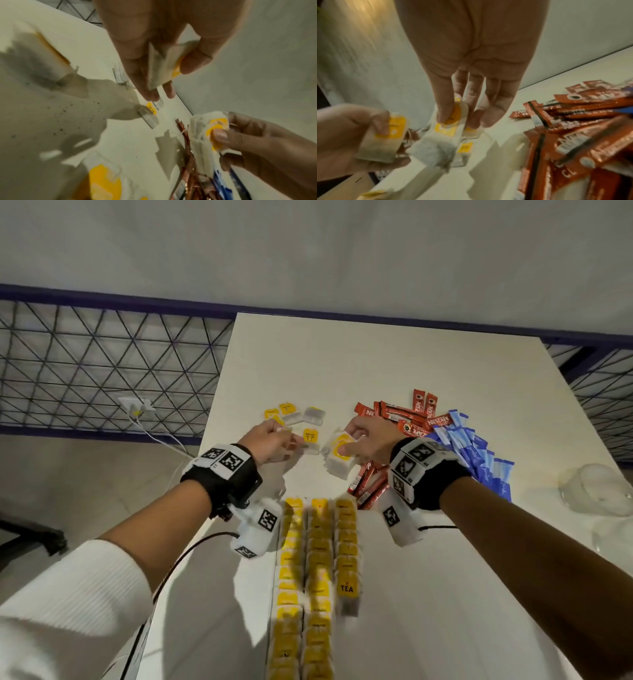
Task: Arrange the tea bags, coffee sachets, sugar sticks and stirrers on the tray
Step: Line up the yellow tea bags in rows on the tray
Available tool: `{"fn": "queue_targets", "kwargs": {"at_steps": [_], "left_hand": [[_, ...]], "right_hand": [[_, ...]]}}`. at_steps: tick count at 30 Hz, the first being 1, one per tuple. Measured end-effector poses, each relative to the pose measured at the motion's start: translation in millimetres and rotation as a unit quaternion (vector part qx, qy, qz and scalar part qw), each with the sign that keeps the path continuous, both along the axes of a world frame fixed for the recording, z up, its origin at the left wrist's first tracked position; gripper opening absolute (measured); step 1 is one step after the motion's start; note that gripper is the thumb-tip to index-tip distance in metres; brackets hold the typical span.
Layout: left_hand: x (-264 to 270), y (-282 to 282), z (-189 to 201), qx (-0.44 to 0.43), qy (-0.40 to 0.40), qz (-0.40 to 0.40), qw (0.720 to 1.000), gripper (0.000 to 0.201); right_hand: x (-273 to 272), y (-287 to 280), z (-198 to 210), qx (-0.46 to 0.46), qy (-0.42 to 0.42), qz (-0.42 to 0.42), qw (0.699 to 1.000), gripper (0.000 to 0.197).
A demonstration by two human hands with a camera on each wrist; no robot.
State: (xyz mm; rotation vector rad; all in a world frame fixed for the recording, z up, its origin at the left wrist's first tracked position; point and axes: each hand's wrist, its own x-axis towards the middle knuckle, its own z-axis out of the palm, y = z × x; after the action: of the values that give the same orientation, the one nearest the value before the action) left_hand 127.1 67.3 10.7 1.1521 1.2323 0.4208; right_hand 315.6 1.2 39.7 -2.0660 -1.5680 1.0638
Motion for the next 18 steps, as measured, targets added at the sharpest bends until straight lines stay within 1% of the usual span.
{"fn": "queue_targets", "kwargs": {"at_steps": [2,4,6,8,10,11,12,14,17,18], "left_hand": [[-6,-6,9,-0.066,-0.062,0.017,0.996,0.014],[-12,-18,20,-0.113,-0.083,0.018,0.990,0.024],[-18,-32,29,-0.153,-0.088,0.030,0.984,0.025],[-24,-48,32,-0.206,-0.108,0.007,0.972,0.023],[-34,-60,32,-0.257,-0.151,-0.020,0.954,0.036],[-38,-65,31,-0.275,-0.179,-0.019,0.945,0.043],[-43,-70,31,-0.288,-0.202,-0.015,0.936,0.048],[-51,-79,33,-0.295,-0.219,-0.024,0.930,0.046],[-63,-89,35,-0.269,-0.208,-0.049,0.939,0.031],[-67,-91,35,-0.263,-0.207,-0.047,0.941,0.024]], "right_hand": [[-9,-10,16,-0.009,0.056,0.017,0.998,0.020],[-22,-19,32,-0.024,0.094,0.030,0.995,0.021],[-38,-26,44,-0.035,0.121,0.055,0.990,0.020],[-55,-30,51,-0.039,0.126,0.092,0.987,0.019],[-73,-33,52,-0.046,0.113,0.124,0.985,0.021],[-81,-35,50,-0.050,0.105,0.136,0.984,0.020],[-88,-37,47,-0.052,0.096,0.143,0.984,0.020],[-101,-42,42,-0.050,0.073,0.137,0.987,0.018],[-112,-52,34,-0.025,0.038,0.088,0.995,0.030],[-114,-55,32,-0.015,0.040,0.064,0.997,0.030]]}}
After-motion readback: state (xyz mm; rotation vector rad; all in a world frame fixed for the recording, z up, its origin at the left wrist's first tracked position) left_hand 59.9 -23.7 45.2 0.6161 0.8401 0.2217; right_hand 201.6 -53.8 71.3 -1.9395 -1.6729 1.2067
